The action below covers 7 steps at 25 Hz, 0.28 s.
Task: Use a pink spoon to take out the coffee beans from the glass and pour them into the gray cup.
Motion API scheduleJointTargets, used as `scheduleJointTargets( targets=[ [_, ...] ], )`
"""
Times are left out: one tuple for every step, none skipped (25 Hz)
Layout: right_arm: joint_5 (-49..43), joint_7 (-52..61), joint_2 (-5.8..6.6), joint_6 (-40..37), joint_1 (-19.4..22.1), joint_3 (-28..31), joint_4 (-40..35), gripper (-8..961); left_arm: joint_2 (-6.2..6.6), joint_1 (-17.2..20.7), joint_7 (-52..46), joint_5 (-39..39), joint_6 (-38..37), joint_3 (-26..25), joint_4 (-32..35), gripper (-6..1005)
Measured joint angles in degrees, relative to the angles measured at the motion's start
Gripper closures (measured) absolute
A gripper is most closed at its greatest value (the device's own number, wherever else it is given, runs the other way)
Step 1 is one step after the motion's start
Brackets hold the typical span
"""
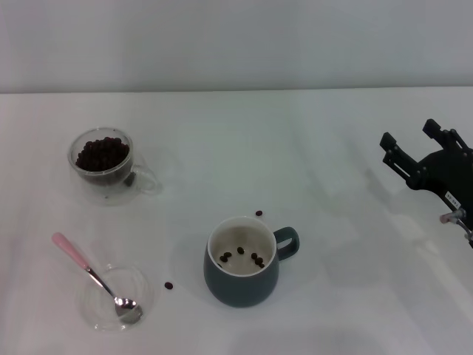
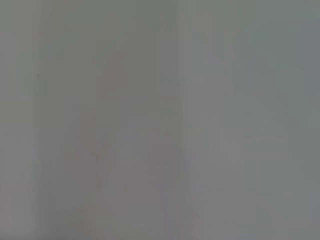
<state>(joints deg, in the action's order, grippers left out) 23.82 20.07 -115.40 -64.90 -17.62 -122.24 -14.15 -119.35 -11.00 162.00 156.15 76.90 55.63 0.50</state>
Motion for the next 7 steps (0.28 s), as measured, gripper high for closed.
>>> scheduleJointTargets(
  targets=[
    [0.0, -0.01, 0.0, -0.03, 0.13, 0.07, 0.01, 77, 0.0, -0.21, -0.02, 0.0, 0.2, 0.0, 0.14, 106],
    [0.11, -0.02, 0.0, -0.05, 0.23, 0.11, 0.07, 77, 0.0, -0.46, -0.03, 0.01, 0.31, 0.0, 0.31, 106],
    [0.55, -0.02, 0.0, -0.1, 0.28, 0.14, 0.23, 77, 0.02, -0.8, -0.05, 0.02, 0.39, 0.0, 0.47, 106],
    [1.08, -0.02, 0.01, -0.11, 0.28, 0.14, 0.41, 77, 0.08, -1.39, -0.07, 0.01, 0.4, 0.0, 0.62, 106],
    [1.44, -0.02, 0.0, -0.11, 0.3, 0.15, 0.53, 77, 0.11, -1.92, -0.08, 0.0, 0.4, 0.0, 0.56, 106],
    [1.73, -0.01, 0.0, -0.11, 0.32, 0.15, 0.61, 77, 0.13, -2.53, -0.09, -0.03, 0.38, 0.0, 0.54, 106],
    [1.89, 0.04, 0.01, -0.06, 0.35, 0.16, 0.67, 77, 0.14, -2.87, -0.09, -0.05, 0.32, 0.0, 0.5, 106]
  ],
)
